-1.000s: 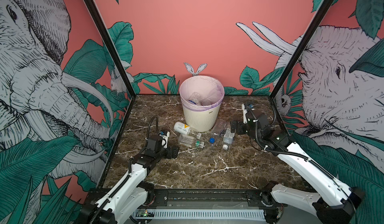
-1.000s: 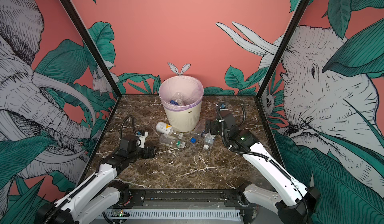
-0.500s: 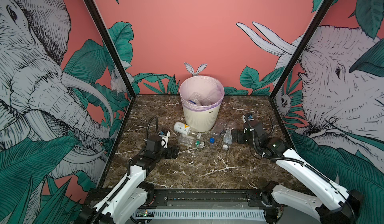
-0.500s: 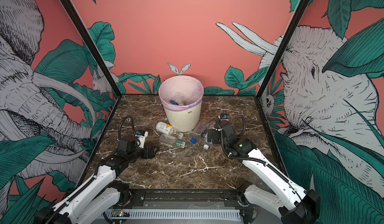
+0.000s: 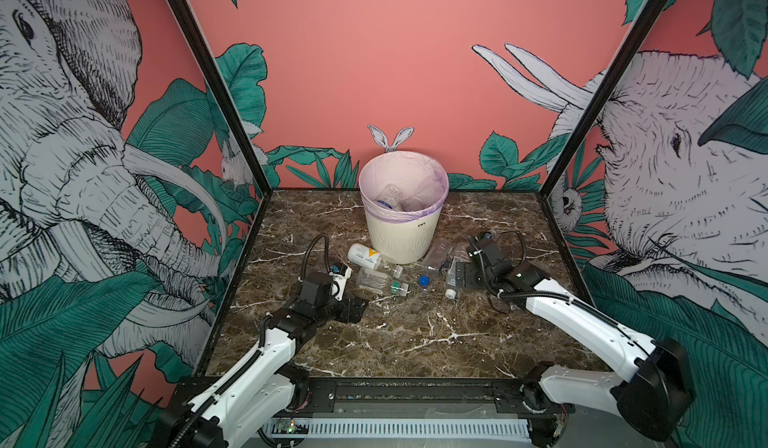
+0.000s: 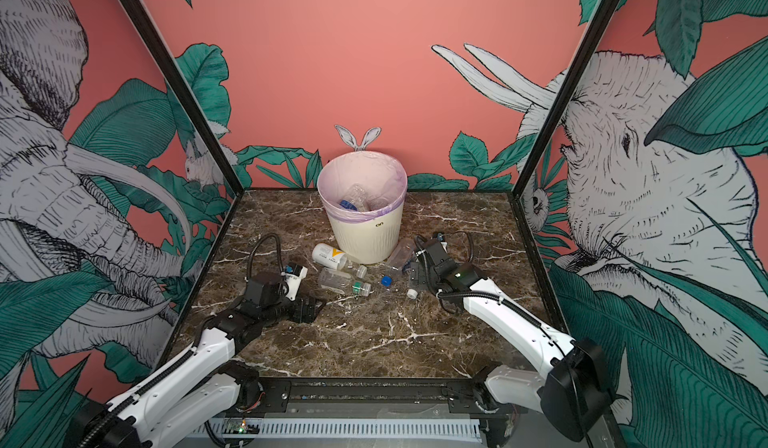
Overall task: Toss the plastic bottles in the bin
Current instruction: 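Withdraw the right arm and lower it toward the bottles beside the bin, then lower the right gripper onto a clear bottle with blue-and-white label and close it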
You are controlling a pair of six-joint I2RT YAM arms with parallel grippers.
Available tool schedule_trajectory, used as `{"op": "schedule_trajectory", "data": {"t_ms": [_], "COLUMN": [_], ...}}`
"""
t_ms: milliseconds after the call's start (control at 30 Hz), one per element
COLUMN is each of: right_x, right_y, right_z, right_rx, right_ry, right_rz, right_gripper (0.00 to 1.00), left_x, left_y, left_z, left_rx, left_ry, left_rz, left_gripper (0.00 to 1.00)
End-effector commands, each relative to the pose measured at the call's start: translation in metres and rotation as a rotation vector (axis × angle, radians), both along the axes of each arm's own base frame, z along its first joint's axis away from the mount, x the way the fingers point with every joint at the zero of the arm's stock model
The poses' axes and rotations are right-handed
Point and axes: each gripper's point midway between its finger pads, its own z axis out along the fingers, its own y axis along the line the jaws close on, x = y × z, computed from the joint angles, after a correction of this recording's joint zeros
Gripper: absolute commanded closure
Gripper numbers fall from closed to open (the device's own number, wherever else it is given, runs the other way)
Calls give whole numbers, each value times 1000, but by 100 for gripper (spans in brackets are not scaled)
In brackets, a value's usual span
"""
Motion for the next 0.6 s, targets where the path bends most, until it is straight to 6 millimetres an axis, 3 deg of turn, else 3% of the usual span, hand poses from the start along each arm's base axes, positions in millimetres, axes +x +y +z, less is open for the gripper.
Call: {"op": "schedule_trajectory", "data": {"t_ms": [0, 567], "right_x": [13, 52], "right_y": [4, 4], "right_z": [4, -40], "right_rx": [47, 90], "right_ry": [-1, 176], "right_rz": [-41, -125], "right_gripper": [1, 1], "left_x": [3, 1], "left_y": [-3, 2], "left_z": [8, 14], "left_rx": [25, 69], "left_ry": [-59, -133], "left_rz": [-17, 12], "left_gripper": [9, 9]}}
